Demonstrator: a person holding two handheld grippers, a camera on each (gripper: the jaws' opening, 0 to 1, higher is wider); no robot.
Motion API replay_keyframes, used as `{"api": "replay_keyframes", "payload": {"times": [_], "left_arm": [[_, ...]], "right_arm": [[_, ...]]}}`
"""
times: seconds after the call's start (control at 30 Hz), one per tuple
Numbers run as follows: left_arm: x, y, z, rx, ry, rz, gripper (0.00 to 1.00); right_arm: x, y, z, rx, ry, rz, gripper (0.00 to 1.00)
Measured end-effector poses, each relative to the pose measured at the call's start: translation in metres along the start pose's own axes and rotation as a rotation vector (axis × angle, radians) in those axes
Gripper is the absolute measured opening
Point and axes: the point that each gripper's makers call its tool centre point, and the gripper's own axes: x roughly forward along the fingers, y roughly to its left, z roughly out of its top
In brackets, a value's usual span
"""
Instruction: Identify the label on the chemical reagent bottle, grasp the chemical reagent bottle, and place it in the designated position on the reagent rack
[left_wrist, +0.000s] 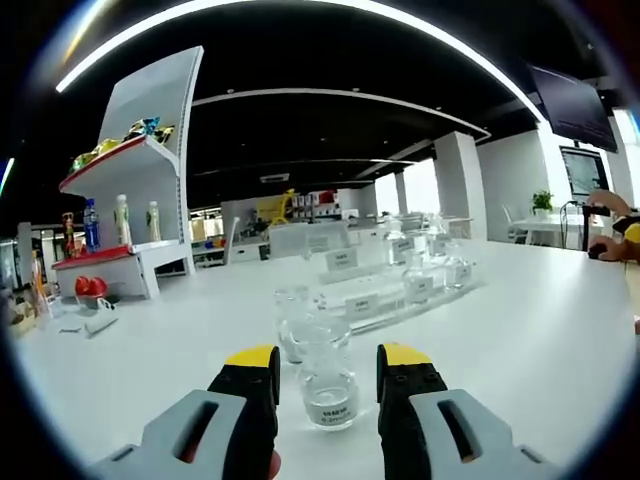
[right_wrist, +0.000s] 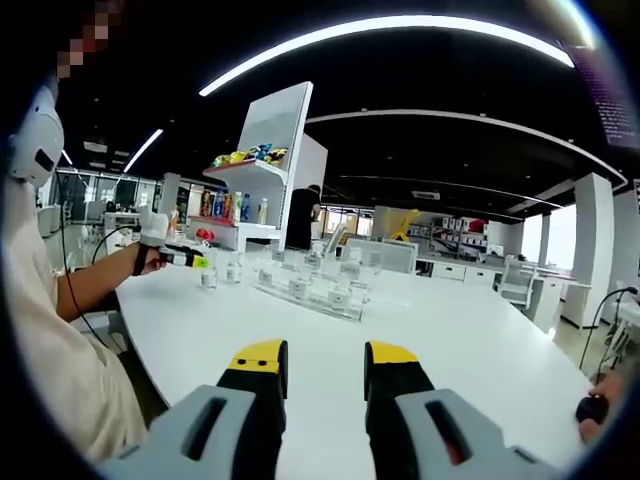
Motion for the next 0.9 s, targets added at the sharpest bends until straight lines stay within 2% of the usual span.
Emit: {"api": "replay_keyframes", "payload": {"times": [0.37, 0.9], "left_arm": [[0.007, 0.007, -0.009, -0.02, 0.02, -0.006, 0.39], [0.021, 0.005, -0.017, -0.03, 0.029, -0.028, 0.37]], "right_arm": [[0.01, 0.007, 0.0, 0.0, 0.006, 0.018, 0.3], [0.019, 0.007, -0.004, 0.006, 0.025, 0.025, 0.3]]}}
